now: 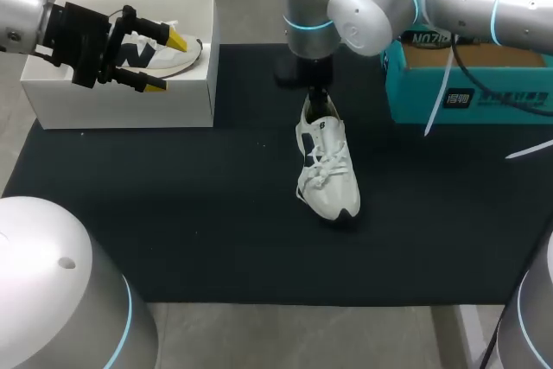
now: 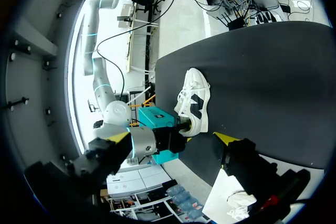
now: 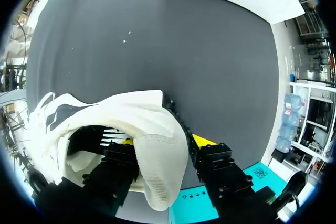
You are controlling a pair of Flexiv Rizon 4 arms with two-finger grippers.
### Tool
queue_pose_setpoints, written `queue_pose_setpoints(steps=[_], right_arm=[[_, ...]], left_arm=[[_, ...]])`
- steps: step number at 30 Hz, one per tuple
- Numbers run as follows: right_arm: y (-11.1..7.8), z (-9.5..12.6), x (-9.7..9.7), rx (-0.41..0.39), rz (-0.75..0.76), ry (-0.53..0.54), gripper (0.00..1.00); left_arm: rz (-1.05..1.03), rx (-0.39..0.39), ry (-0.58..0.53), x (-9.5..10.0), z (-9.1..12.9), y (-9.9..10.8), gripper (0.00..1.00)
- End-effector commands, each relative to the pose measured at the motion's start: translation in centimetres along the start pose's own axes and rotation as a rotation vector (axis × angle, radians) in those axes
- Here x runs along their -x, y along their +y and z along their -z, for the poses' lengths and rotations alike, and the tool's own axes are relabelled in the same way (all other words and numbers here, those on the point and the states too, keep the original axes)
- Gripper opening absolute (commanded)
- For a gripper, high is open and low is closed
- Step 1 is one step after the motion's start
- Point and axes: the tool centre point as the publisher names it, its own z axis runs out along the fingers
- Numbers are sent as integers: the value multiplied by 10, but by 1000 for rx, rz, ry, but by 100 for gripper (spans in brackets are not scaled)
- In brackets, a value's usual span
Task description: Take the shoe out of the shoebox, open the shoe tongue, remove and reinsert the insole, then place the shoe into the shoebox
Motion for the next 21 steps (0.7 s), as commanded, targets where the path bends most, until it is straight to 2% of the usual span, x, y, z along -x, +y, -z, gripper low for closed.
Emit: queue_pose_setpoints(steps=[1,9,13,16,21], right_arm=[[1,-1,-1,-8,-8,2,0],[-2,-3,-3,-4,-40,-5,0],[-5,7,-3,-5,-45,-24,0],[-8,20,-2,-5,-43,-34,0],[-15,64,3,-21,-12,-54,0]], left_arm=[[-1,-2,4,0,0,1,100],[-1,-2,4,0,0,1,100],[-1,-2,4,0,0,1,100],[-1,-2,4,0,0,1,100],[-1,-2,4,0,0,1,100]])
